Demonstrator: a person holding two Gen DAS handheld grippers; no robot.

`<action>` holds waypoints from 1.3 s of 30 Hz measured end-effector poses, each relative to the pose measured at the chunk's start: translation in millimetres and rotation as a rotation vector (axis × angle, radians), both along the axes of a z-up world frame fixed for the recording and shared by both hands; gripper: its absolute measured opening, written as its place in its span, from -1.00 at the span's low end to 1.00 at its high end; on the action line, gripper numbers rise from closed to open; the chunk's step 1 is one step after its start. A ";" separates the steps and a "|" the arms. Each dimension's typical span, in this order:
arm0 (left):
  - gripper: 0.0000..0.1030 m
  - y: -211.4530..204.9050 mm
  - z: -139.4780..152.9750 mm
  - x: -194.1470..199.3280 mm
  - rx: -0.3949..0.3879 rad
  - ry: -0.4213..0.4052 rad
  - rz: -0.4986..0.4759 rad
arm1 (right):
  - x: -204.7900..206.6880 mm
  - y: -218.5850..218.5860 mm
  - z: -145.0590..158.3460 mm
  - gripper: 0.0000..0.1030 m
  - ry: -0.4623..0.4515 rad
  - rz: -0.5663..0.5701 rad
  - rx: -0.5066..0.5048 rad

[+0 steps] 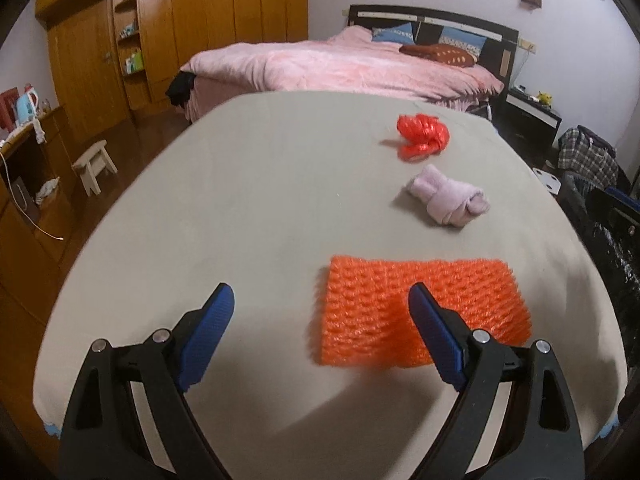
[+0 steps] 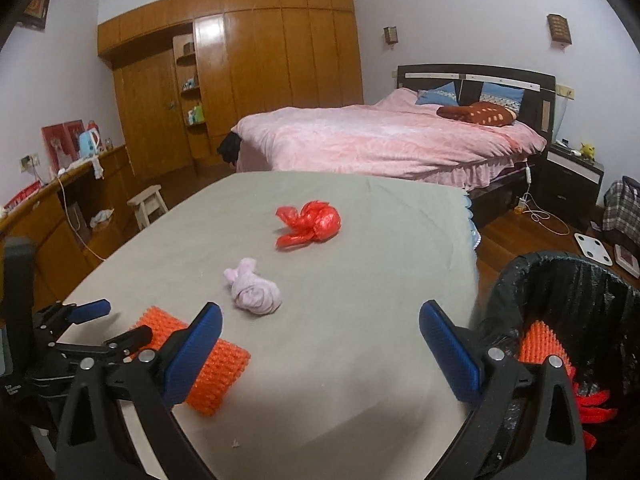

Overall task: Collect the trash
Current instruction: 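Move both tools back to the orange mesh pad and pink sock, then grasp the orange mesh pad with the left tool while the right tool grasps the pink sock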

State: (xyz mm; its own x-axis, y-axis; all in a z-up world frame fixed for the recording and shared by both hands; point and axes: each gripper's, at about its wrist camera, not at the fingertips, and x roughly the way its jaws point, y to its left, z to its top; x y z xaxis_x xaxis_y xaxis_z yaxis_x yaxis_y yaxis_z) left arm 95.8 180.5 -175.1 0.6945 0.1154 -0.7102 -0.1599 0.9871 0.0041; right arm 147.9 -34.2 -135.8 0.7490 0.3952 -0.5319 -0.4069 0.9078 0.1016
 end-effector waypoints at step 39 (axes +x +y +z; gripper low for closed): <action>-0.82 55.4 44.7 23.2 0.011 -0.152 0.132 | 51.5 65.5 -24.1 0.81 0.089 0.069 -0.034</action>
State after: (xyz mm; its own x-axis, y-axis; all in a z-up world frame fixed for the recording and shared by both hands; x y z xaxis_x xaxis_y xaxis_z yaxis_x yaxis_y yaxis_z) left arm 119.0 235.9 -130.4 0.7717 0.2199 -0.5968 -0.2874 0.9576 -0.0187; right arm 199.5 31.3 -159.9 0.6698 0.4252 -0.6088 -0.4595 0.8813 0.1099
